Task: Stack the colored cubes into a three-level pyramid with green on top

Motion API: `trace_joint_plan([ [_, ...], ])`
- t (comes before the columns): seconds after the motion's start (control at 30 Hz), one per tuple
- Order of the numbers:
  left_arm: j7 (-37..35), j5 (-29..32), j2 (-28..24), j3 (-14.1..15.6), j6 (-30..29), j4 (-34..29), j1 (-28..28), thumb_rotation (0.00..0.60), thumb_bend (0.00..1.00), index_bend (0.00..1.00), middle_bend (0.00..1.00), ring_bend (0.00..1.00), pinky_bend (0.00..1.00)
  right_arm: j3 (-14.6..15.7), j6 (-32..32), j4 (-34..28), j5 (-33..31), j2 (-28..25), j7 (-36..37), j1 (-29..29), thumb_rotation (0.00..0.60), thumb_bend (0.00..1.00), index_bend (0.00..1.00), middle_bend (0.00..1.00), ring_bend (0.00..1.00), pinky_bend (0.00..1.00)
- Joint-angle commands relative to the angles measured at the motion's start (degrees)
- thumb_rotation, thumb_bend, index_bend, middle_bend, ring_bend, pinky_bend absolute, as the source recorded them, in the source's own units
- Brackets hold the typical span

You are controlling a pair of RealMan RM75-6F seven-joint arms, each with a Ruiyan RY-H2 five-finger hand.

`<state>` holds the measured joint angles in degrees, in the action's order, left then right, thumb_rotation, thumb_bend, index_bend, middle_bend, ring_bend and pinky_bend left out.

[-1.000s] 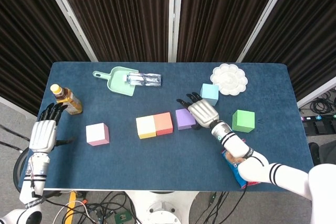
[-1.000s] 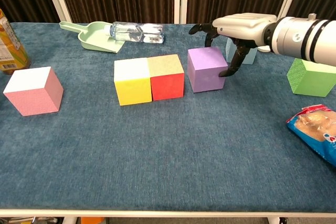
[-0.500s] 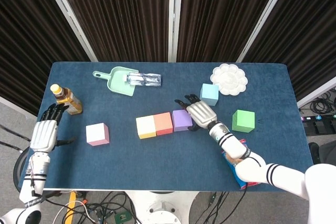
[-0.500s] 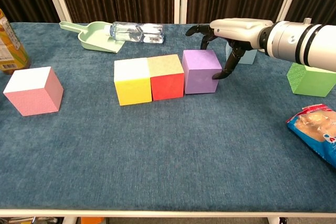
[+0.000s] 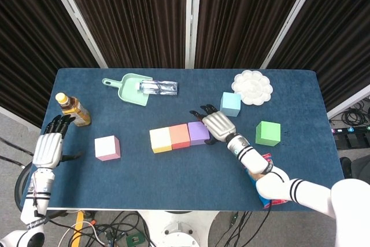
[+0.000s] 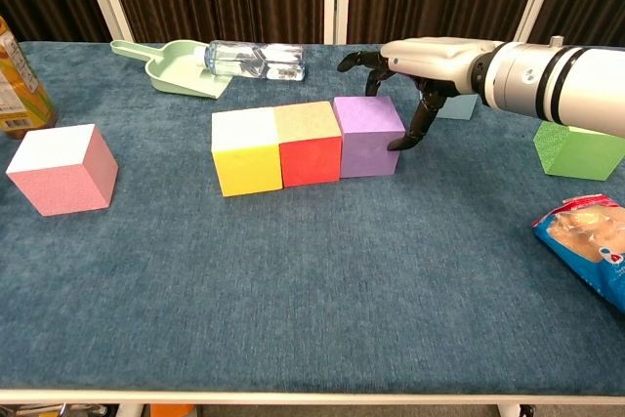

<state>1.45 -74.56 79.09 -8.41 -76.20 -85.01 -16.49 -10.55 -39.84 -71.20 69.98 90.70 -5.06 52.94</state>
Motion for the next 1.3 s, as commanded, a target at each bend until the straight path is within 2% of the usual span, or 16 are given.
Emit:
trace_joint_plan([
  [0.03,0.0,0.0,0.1,0.0,0.1,0.1,0.0,0.600,0.00,0.14,0.08,0.02,0.14,0.1,0.0,0.1,-0.1,0.2,-0.1,0.1,0.600,0.31,0.00,0.50,0.03,0.00],
  [1.3,-1.9,-0.1,0.4,0.0,1.2,1.1,0.3,0.600,0.00,0.14,0.08,0.02,0.14,0.1,0.5,0.5,-0.5,1.0,2.2,0.8,0.600,0.31,0.00,0.50,0.03,0.00],
])
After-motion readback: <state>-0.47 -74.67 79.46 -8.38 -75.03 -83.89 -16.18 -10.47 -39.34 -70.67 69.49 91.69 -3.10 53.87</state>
